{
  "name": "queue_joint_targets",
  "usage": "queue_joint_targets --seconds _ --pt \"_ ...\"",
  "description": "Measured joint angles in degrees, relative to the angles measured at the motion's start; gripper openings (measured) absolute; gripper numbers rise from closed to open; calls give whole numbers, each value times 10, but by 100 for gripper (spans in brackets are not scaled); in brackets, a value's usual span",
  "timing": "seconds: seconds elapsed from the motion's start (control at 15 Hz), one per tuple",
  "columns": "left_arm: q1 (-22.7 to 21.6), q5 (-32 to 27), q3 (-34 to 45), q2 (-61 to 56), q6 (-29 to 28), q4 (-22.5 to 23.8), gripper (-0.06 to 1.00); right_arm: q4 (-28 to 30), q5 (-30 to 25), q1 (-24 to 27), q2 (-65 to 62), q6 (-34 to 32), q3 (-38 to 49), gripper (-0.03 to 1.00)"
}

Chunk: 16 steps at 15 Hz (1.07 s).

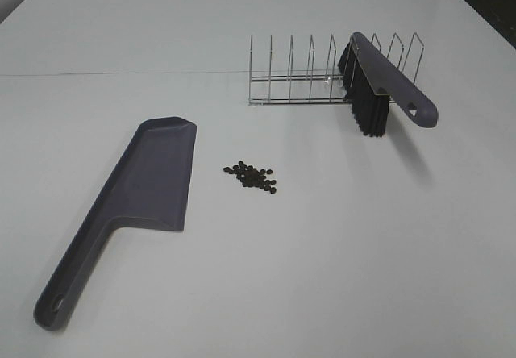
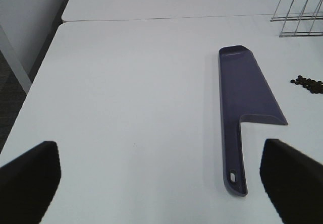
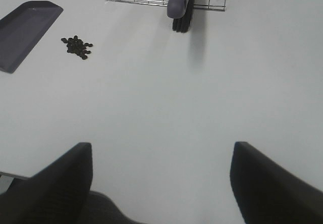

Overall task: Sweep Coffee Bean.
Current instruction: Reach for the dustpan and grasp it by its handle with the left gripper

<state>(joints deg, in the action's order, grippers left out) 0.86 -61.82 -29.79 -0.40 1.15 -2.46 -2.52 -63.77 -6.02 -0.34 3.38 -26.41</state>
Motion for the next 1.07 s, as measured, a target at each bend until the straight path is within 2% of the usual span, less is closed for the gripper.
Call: queue_joint_targets --seconds 0.2,0.33,0.47,0.53,0.6,0.67,0.8,0.87,1.07 --pt "0 -2 0 1 -18 9 99 0 0 0 0 0 0 63" --pt "0 -23 -13 34 -29 9 99 0 0 0 0 0 0 63" --pt "0 -72 -35 117 -34 7 99 0 0 0 0 0 0 63" --pt "0 -77 -41 173 -39 1 99 0 0 0 0 0 0 63" --pt "0 -77 -46 223 -48 -17 99 0 0 0 0 0 0 63" --pt "0 -83 -46 321 -43 -48 99 0 0 0 0 0 0 63" --pt "0 -76 -46 406 -11 -35 99 0 0 0 0 0 0 63" --pt "0 -54 -46 441 -3 -19 99 0 0 0 0 0 0 63" --pt "0 -16 -46 496 3 -16 99 0 0 0 0 0 0 63"
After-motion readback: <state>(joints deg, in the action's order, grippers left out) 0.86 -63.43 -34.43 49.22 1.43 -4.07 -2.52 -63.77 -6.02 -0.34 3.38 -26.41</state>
